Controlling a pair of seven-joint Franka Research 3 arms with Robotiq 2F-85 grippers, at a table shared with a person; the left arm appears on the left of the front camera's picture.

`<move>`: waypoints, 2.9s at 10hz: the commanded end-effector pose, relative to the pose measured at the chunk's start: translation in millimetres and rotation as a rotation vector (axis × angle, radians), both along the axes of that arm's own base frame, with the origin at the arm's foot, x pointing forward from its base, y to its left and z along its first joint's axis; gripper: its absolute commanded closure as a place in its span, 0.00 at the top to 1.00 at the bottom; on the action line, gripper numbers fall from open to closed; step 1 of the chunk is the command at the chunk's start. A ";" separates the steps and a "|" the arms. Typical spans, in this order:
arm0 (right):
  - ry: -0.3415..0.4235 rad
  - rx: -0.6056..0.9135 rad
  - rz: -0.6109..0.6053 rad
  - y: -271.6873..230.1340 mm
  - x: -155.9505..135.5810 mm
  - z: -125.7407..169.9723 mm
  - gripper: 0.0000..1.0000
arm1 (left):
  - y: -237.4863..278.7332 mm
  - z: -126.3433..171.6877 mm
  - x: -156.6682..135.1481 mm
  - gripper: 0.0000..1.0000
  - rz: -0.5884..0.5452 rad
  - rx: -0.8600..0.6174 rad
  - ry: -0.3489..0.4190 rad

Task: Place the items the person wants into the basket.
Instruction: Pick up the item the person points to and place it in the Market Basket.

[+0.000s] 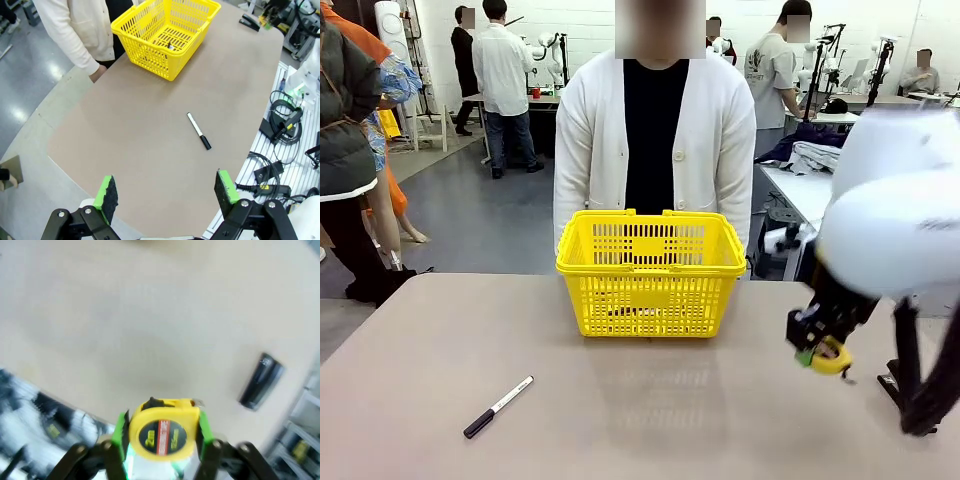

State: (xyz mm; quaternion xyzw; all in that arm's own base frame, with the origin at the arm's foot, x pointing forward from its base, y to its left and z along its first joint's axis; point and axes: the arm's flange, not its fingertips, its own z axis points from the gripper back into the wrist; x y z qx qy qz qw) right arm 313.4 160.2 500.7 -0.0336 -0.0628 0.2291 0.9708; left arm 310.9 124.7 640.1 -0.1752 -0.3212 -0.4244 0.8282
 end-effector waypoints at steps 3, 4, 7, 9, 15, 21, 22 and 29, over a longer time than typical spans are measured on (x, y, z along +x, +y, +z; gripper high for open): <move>0.016 -0.020 -0.049 18.4 3.0 93.0 0.00 | 0.8 -0.3 -1.0 1.00 -0.015 -0.016 -0.008; 0.020 -0.015 -0.051 19.9 2.9 96.5 0.00 | 0.8 -0.3 -1.0 1.00 -0.015 -0.016 -0.008; 0.017 -0.003 -0.025 16.2 -1.2 103.0 0.00 | 0.8 -0.3 -1.0 1.00 -0.015 -0.016 -0.008; 0.017 -0.003 -0.025 16.2 -1.2 103.0 0.00 | 0.8 -0.3 -1.0 1.00 -0.015 -0.016 -0.008; 0.017 -0.003 -0.025 16.2 -1.2 103.0 0.00 | 0.8 -0.3 -1.0 1.00 -0.015 -0.016 -0.008; -0.015 0.108 0.003 169.9 137.7 142.5 0.63 | 0.8 -0.3 -1.0 1.00 -0.015 -0.016 -0.008; -0.030 0.122 0.022 191.3 156.9 135.7 0.63 | 0.8 -0.3 -1.0 1.00 -0.015 -0.016 -0.008; -0.118 -0.014 0.185 233.8 253.0 65.0 0.63 | 0.8 -0.3 -1.0 1.00 -0.015 -0.016 -0.008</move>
